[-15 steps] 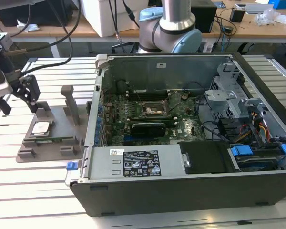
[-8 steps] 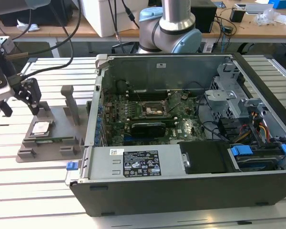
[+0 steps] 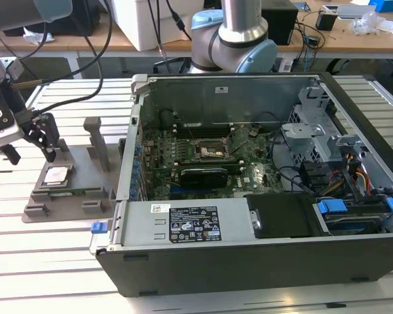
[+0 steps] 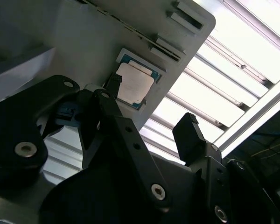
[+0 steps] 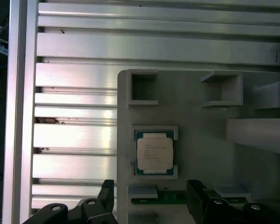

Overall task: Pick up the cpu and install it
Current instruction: 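Pick up the cpu and move it towards the insertion slot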

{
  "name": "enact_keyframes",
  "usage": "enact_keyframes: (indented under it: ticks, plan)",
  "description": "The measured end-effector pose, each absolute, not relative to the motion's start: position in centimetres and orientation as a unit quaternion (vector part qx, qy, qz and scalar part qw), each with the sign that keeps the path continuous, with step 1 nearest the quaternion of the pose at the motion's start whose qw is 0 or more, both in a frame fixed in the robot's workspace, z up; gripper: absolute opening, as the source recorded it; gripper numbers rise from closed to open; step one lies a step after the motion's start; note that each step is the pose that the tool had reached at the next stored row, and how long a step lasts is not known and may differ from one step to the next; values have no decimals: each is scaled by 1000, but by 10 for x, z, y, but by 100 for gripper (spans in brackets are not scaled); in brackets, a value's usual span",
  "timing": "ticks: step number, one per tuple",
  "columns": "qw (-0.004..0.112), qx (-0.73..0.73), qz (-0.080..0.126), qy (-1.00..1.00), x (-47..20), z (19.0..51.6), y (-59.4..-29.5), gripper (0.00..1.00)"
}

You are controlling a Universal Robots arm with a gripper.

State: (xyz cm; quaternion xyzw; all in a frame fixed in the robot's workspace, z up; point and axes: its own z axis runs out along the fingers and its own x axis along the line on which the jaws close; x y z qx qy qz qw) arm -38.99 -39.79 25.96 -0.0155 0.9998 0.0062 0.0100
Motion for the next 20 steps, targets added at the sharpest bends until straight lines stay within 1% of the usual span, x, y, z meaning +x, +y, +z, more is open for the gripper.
enact_keyframes:
  ticks: [20]
  plan:
    - [10, -16, 6, 1000, -390, 239, -398, 72]
